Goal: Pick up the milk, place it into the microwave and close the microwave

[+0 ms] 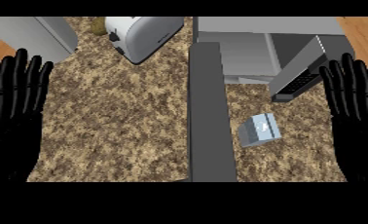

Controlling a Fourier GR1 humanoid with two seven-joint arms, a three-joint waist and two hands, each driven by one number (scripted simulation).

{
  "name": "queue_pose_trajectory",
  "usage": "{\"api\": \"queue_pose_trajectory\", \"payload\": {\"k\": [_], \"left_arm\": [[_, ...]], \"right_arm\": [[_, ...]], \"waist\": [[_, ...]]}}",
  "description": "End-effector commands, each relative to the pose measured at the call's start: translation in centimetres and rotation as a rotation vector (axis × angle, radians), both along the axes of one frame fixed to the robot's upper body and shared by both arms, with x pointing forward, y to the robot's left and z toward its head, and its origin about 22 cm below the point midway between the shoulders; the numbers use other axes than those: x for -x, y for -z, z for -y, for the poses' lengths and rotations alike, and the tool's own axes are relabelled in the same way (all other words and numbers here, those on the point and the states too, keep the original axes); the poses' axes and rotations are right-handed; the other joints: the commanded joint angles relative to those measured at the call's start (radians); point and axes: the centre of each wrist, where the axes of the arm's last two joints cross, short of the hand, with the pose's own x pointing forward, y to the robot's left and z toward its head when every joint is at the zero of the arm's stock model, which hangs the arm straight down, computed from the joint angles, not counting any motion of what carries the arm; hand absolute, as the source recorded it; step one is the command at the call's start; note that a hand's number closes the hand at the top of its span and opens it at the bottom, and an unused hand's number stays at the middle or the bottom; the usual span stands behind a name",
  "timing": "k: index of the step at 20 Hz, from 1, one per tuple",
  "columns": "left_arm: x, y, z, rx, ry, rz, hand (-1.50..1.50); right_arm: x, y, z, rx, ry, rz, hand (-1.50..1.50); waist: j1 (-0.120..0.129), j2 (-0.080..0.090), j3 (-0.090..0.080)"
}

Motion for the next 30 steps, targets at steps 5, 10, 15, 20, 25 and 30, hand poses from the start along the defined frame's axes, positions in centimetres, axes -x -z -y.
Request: {"api": "queue_pose_trajectory", "payload": {"k": [5, 10, 15, 20, 25, 30], "left_arm": [[-1.3, 1.4, -1.9, -0.020, 0.078, -0.029, -1.50], [2.1, 2.5, -2.3, 0.210, 0.167, -0.125, -1.50], [4.4, 2.0, -4.1, 0.192, 0.200, -0.125, -1.50], [7.1, -0.3, -5.4, 0.188, 0.207, -0.129, -1.50], [9.4, 1.0, -5.7, 0.169, 0.195, -0.137, -1.50], [9.8, 0.4, -8.9, 0.187, 0.181, -0.137, -1.50]], "right_arm": [[2.3, -1.9, -3.1, 0.068, 0.119, 0.027, -1.50], [4.4, -3.7, -3.6, 0.014, 0.041, -0.023, -1.50], [4.4, -2.5, -5.9, 0.013, 0.066, -0.037, -1.50], [3.6, -1.9, -5.7, 0.040, 0.140, -0.088, -1.50], [4.5, 0.7, -5.2, 0.076, 0.166, -0.103, -1.50], [2.2, 4.7, -1.9, 0.048, 0.270, -0.176, -1.50]], "waist": [[-0.005, -0.005, 0.034], [0.003, -0.008, 0.034], [0.004, -0.005, 0.035], [0.007, -0.005, 0.035], [0.004, -0.006, 0.035], [0.007, -0.004, 0.035]]}}
